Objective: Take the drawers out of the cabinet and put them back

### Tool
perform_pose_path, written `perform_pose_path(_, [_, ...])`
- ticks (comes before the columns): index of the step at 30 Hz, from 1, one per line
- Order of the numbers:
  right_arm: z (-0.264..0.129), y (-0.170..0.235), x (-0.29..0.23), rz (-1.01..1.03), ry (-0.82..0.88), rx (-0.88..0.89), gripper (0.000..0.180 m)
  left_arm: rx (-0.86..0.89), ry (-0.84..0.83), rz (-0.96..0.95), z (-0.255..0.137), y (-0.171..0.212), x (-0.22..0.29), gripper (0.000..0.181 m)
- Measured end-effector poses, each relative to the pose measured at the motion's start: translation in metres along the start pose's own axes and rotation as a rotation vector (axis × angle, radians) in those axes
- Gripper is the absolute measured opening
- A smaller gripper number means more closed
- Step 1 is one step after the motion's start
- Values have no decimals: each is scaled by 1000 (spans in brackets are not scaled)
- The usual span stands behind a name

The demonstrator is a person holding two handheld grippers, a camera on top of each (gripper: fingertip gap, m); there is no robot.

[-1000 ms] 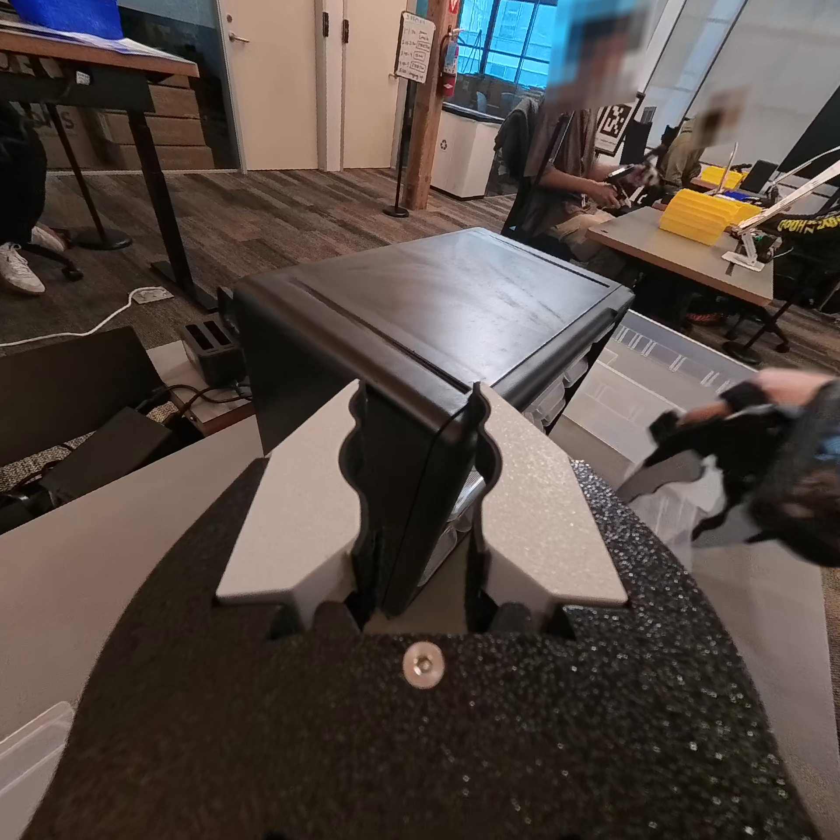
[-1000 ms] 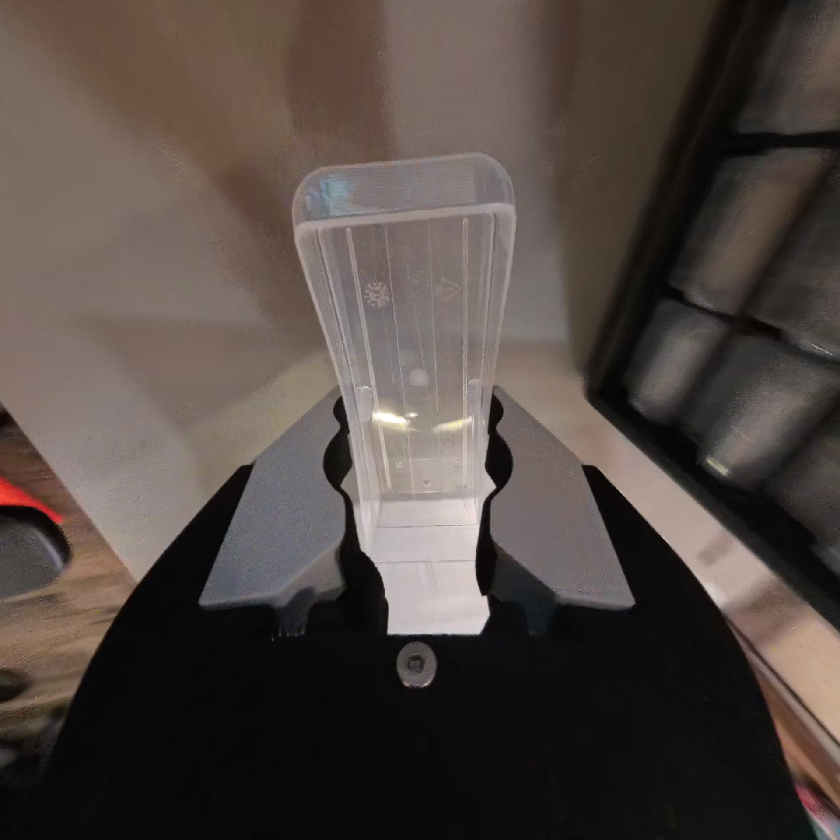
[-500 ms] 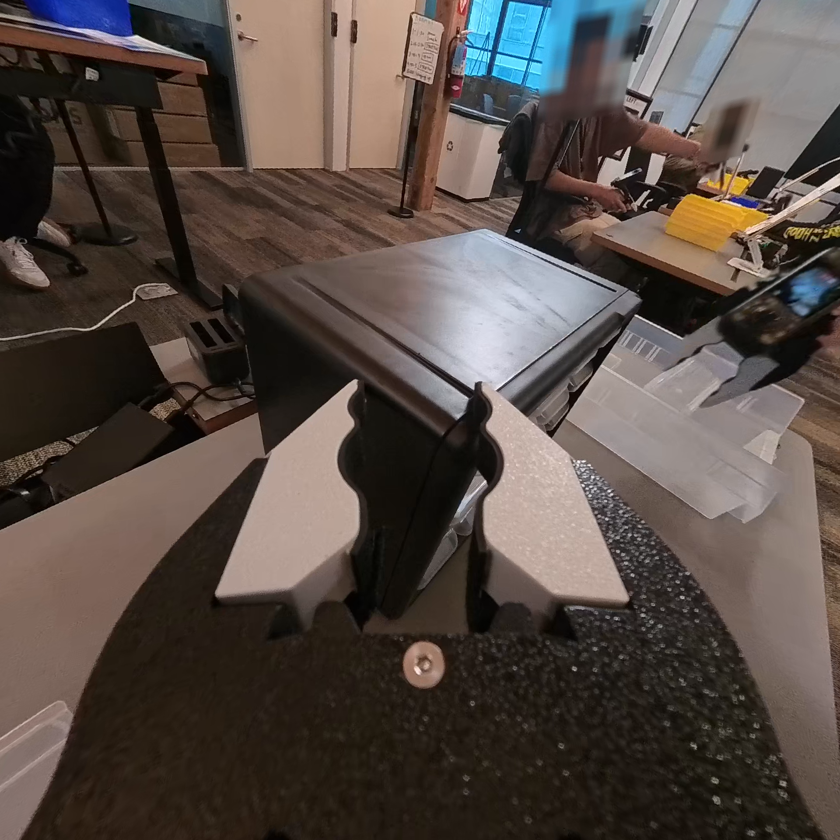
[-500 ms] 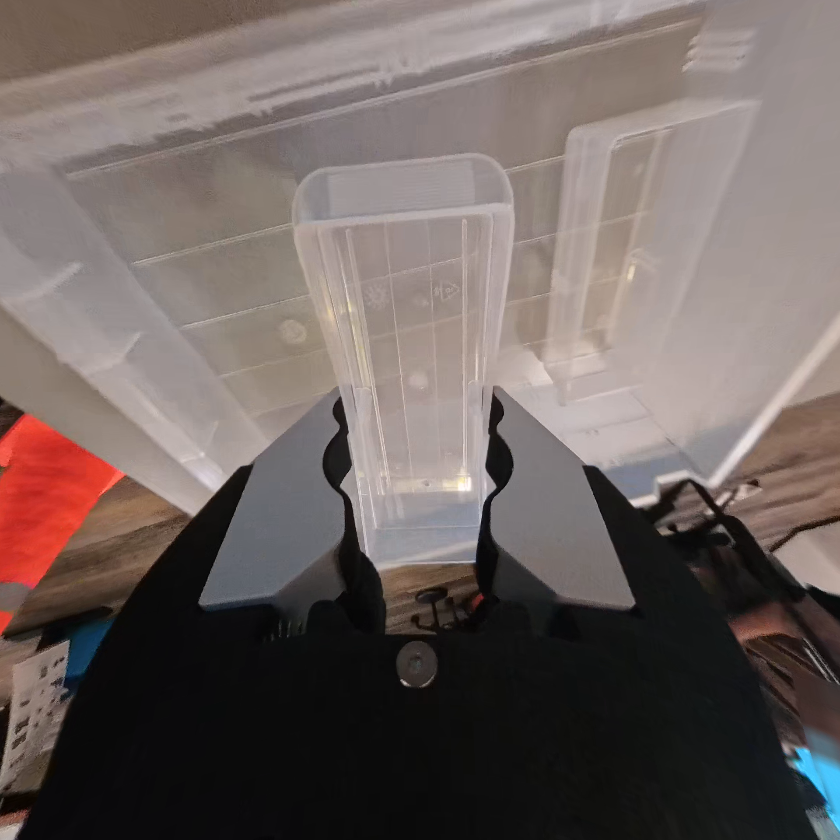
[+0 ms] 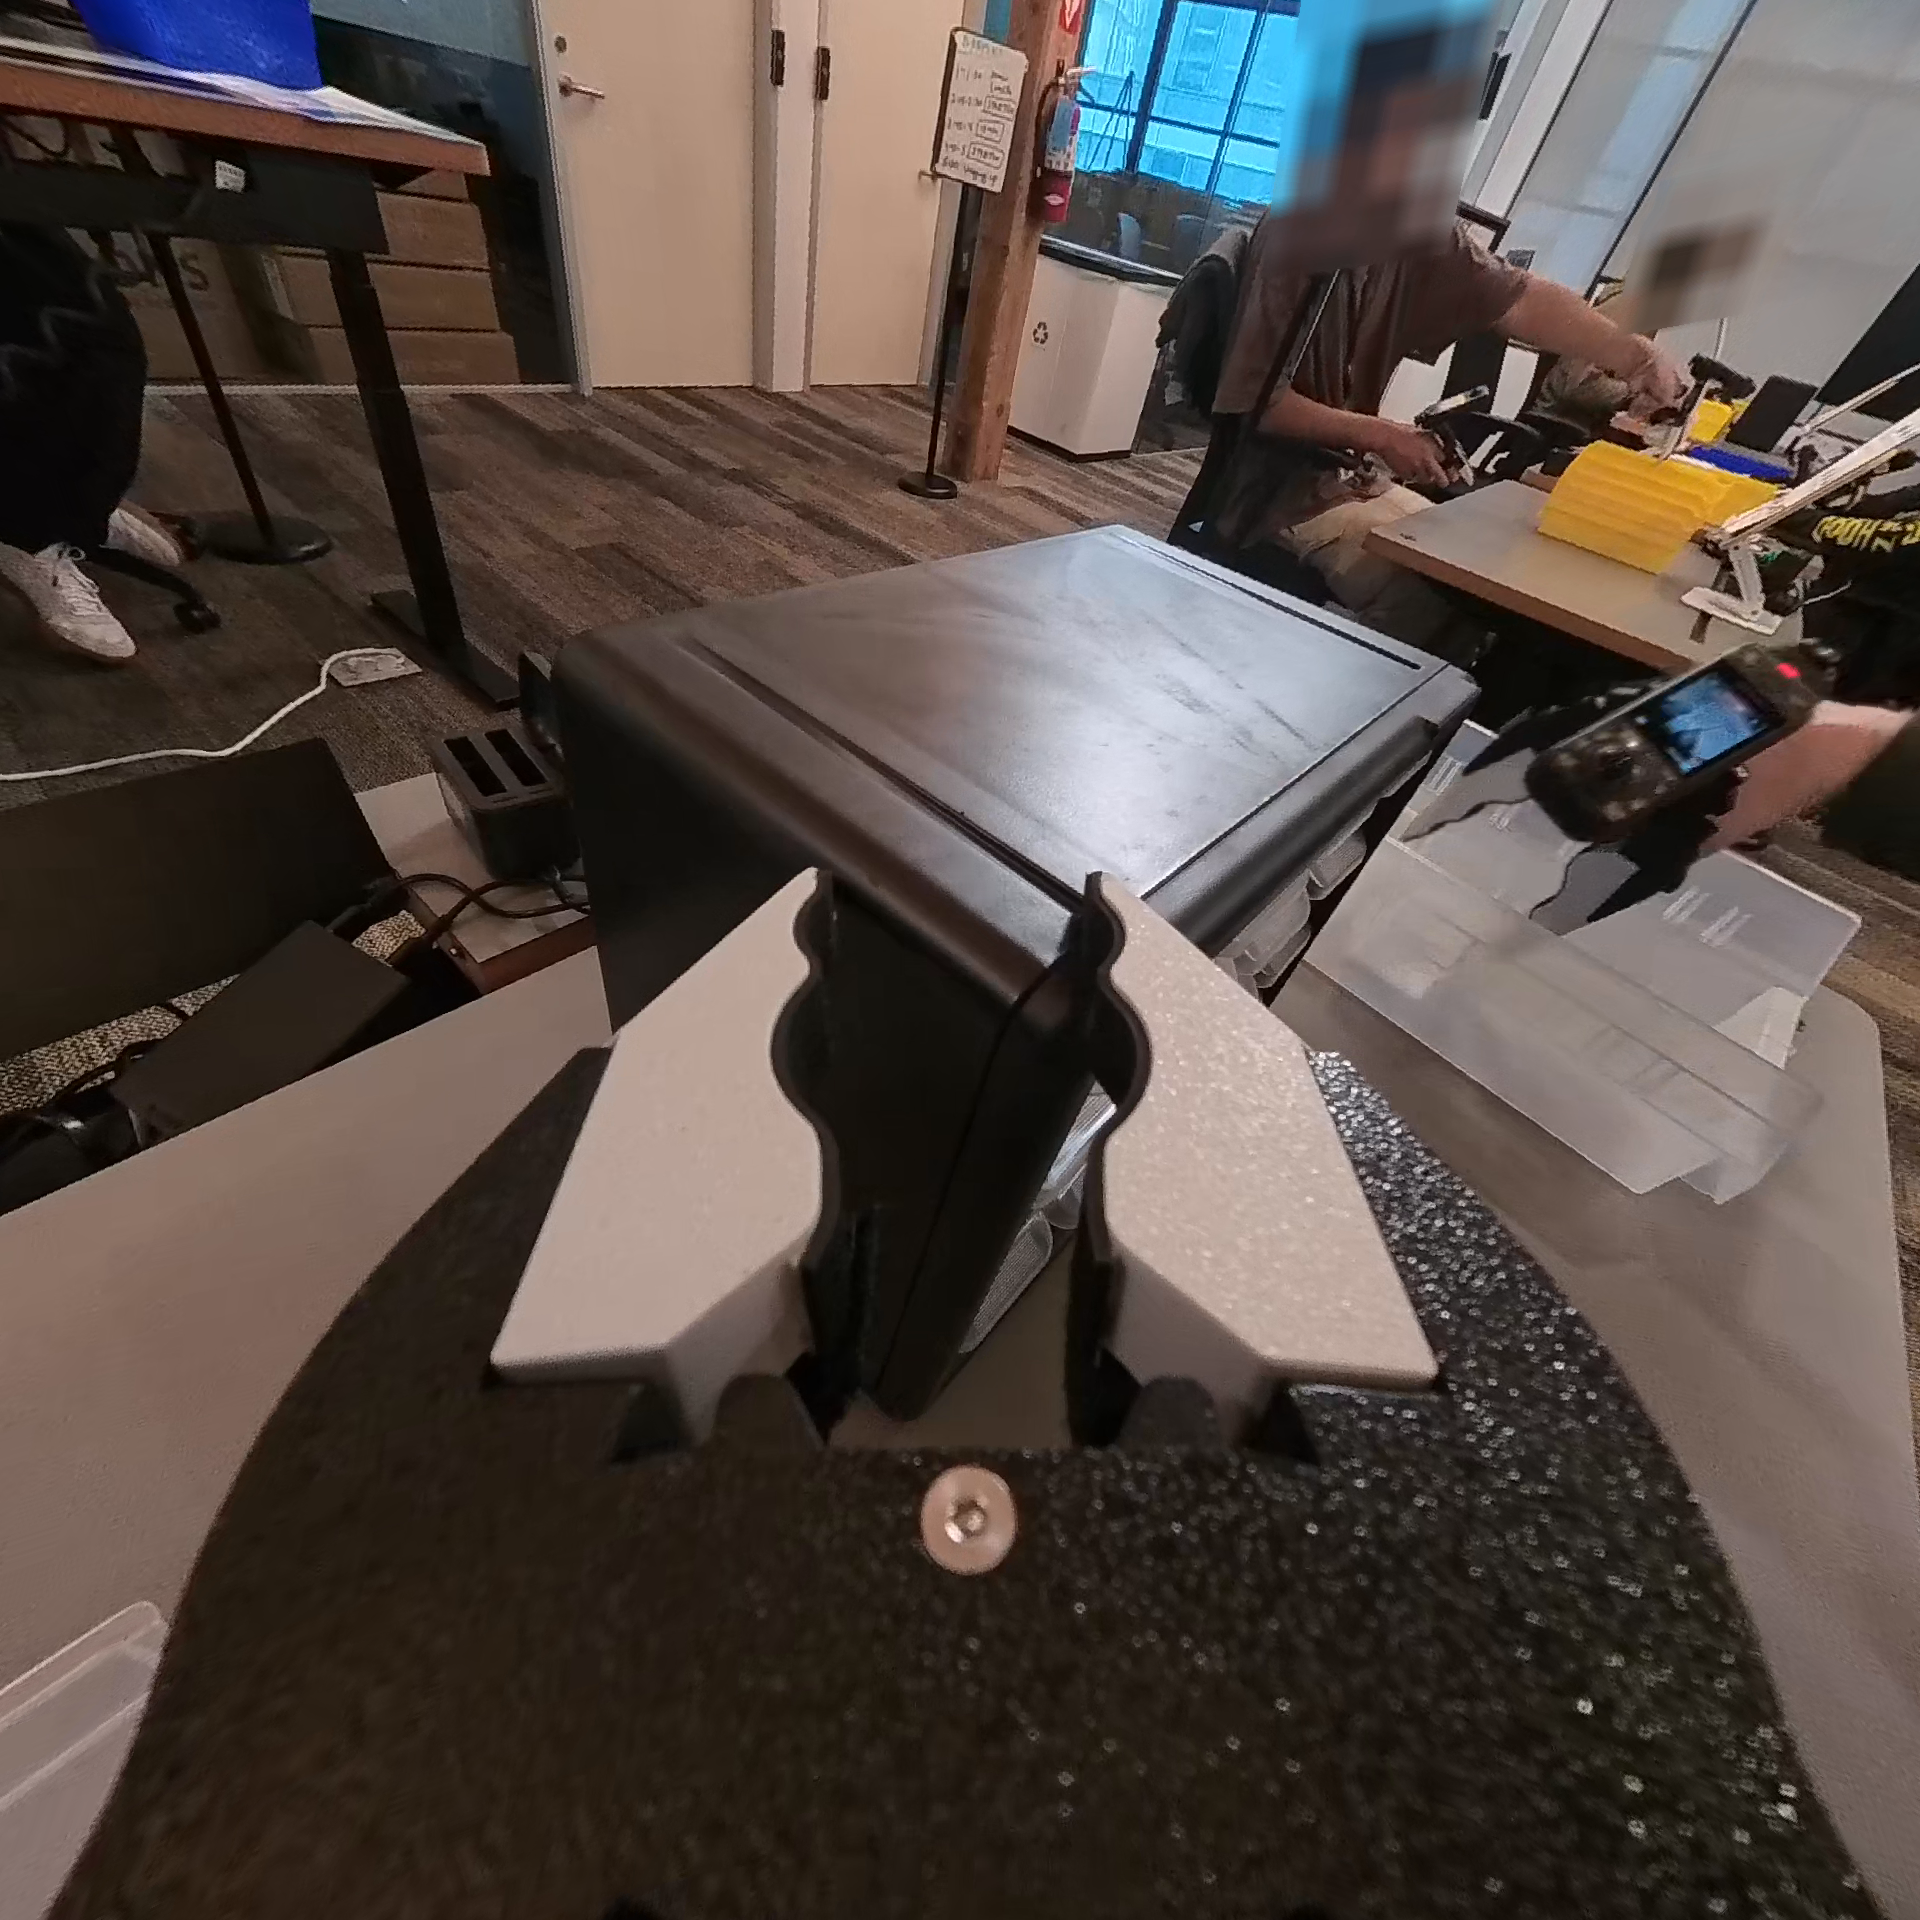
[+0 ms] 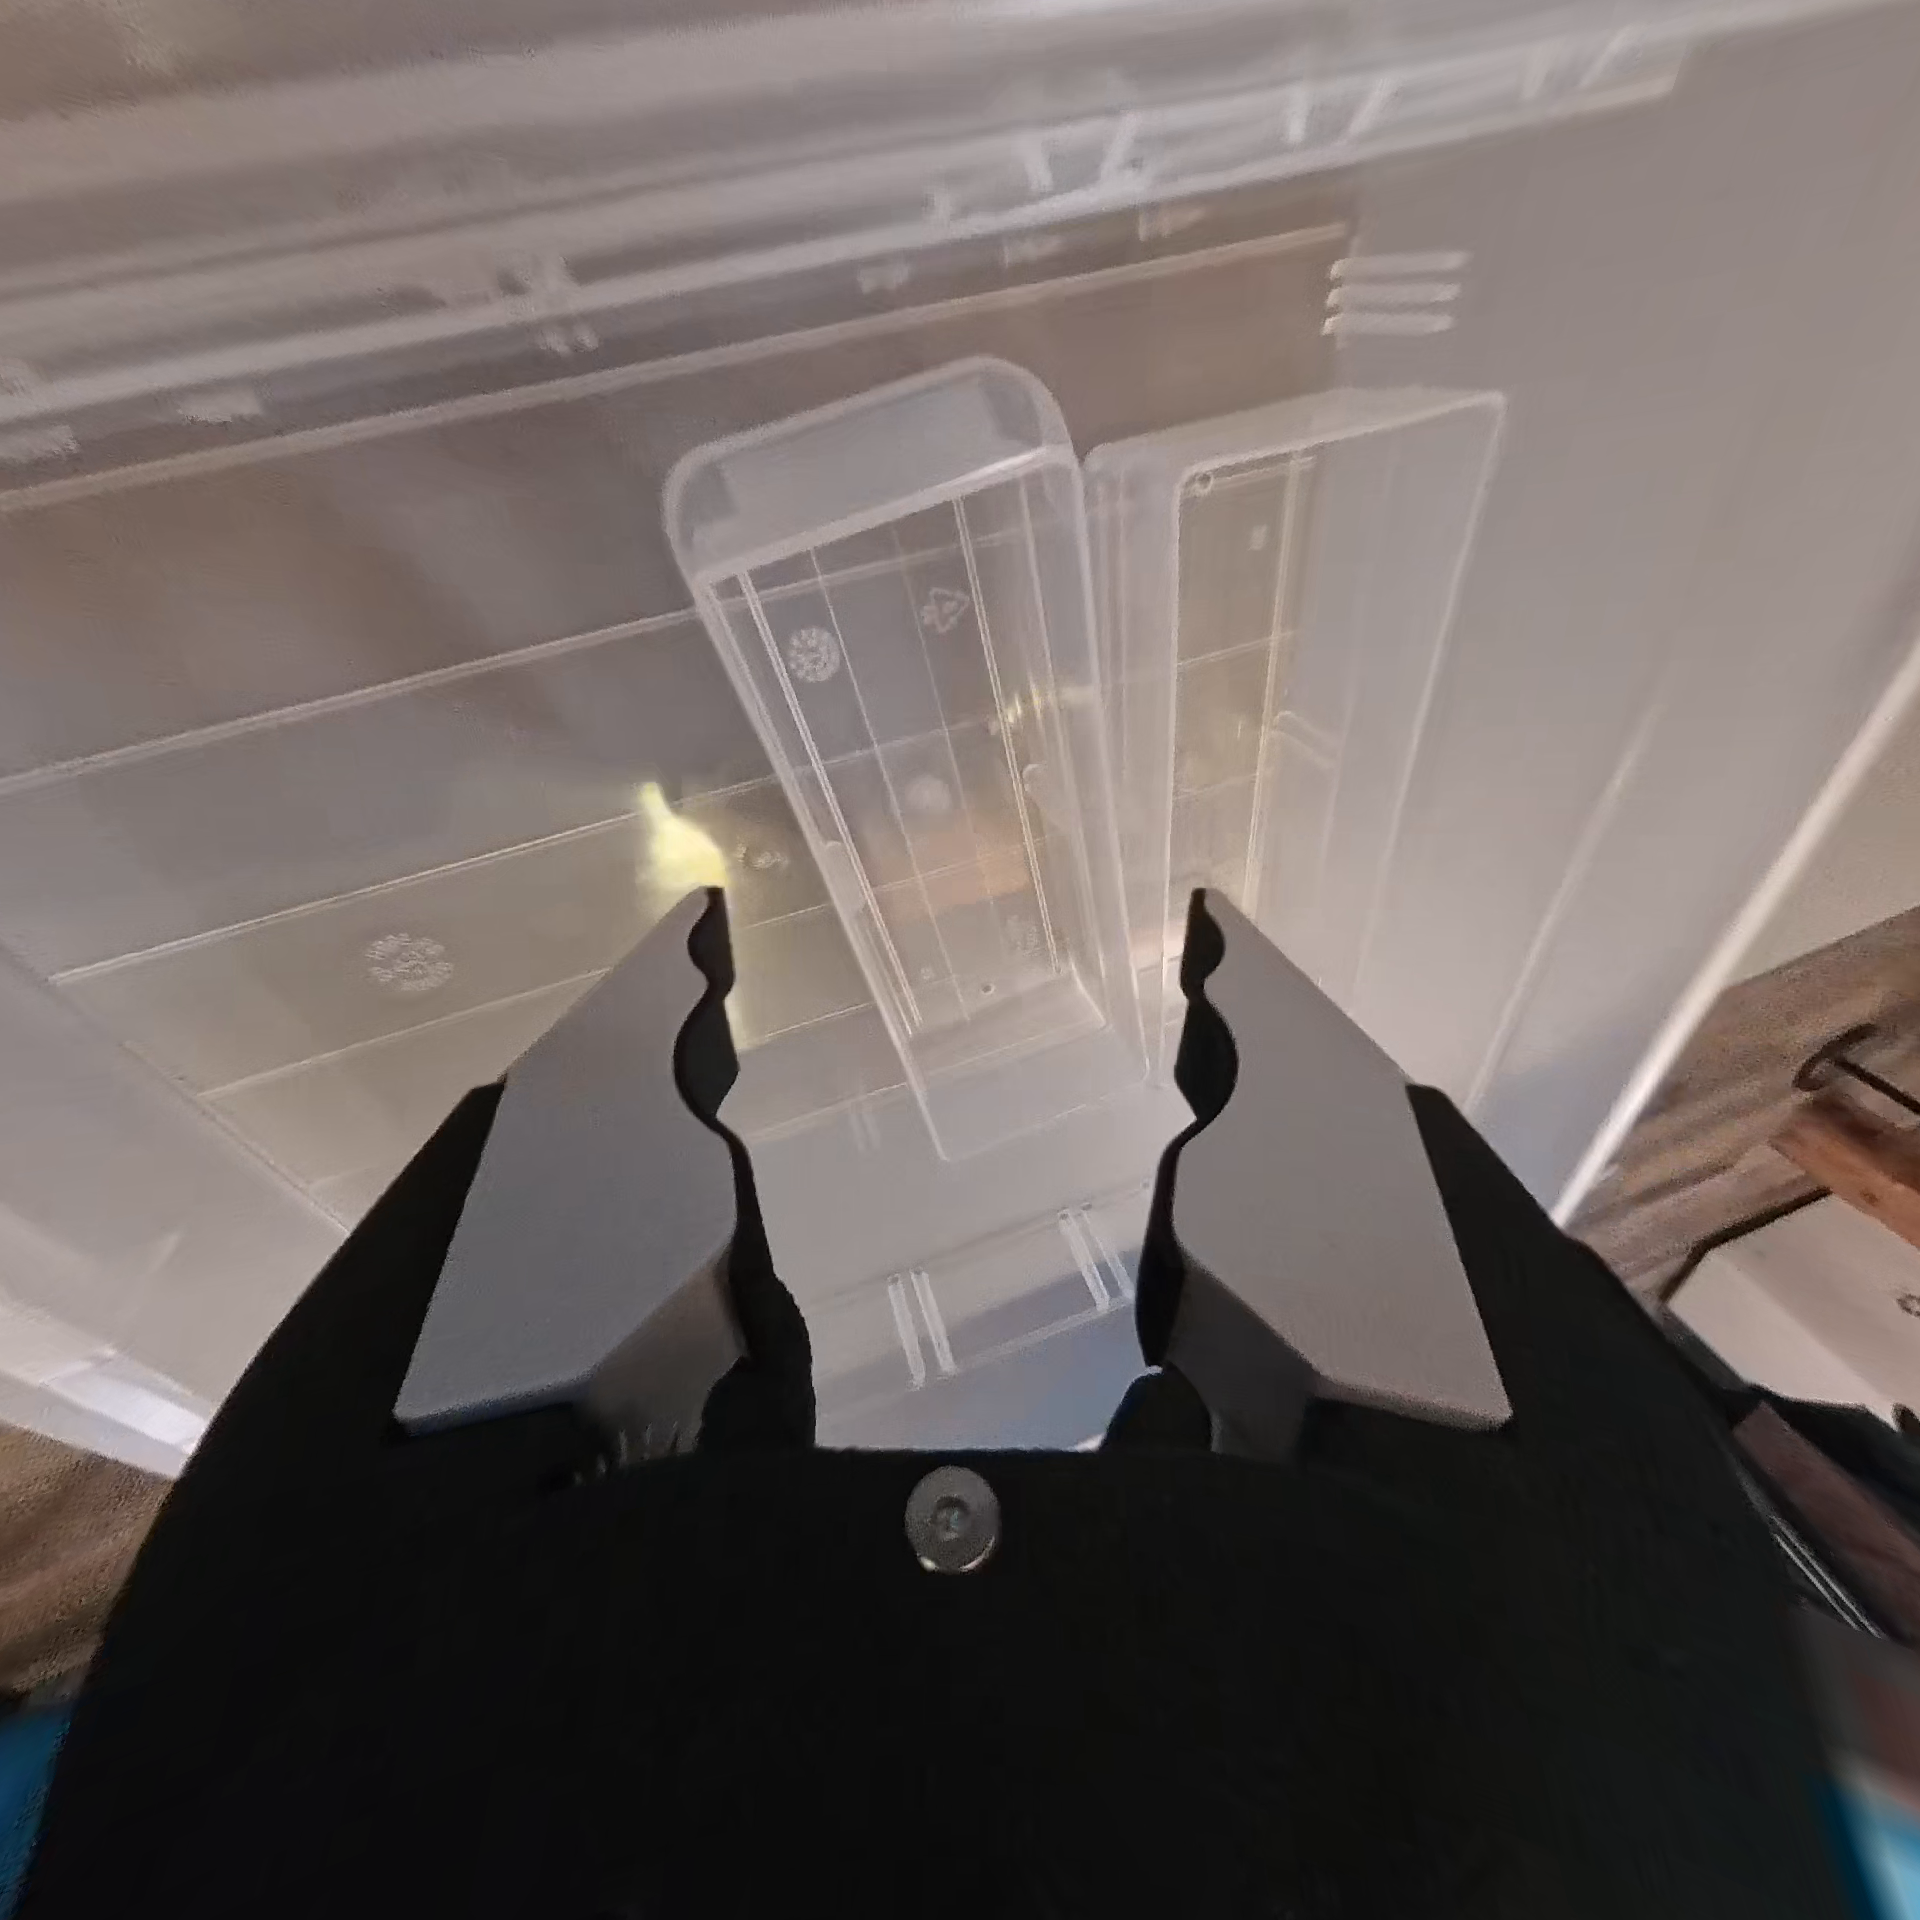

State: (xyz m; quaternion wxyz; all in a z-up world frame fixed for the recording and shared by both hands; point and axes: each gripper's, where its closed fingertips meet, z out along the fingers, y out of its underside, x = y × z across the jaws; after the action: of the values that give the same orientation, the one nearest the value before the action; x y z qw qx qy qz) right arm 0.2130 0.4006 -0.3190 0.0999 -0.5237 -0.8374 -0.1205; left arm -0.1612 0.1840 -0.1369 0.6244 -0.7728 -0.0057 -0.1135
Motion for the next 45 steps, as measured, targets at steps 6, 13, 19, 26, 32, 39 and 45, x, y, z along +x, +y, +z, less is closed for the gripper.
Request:
perform_pose_path(6, [3,1,-26,-54,8,18,42,3,6,-3,0,0,0,45])
perform_pose_path(13, [19,-1,-11,58,69,15,8,3,4,-4,0,0,0,45])
perform_pose_path(19, [-5,3,-2,150,186,63,35,5,9,-5,-1,0,0,45])
perform_pose_path(26, [-188,-90,26,393,691,706,35,5,9,-5,0,0,0,45])
perform_pose_path(32, [-198,-233,-28,197,785,1021,26,-1,-2,1,0,0,0,45])
perform_pose_path(39, [-125,-301,-15,376,791,1123,37,-5,-17,13,1,0,1,46])
perform_pose_path(45, [-111,-298,-16,236,989,904,34,3,-7,5,1,0,0,46])
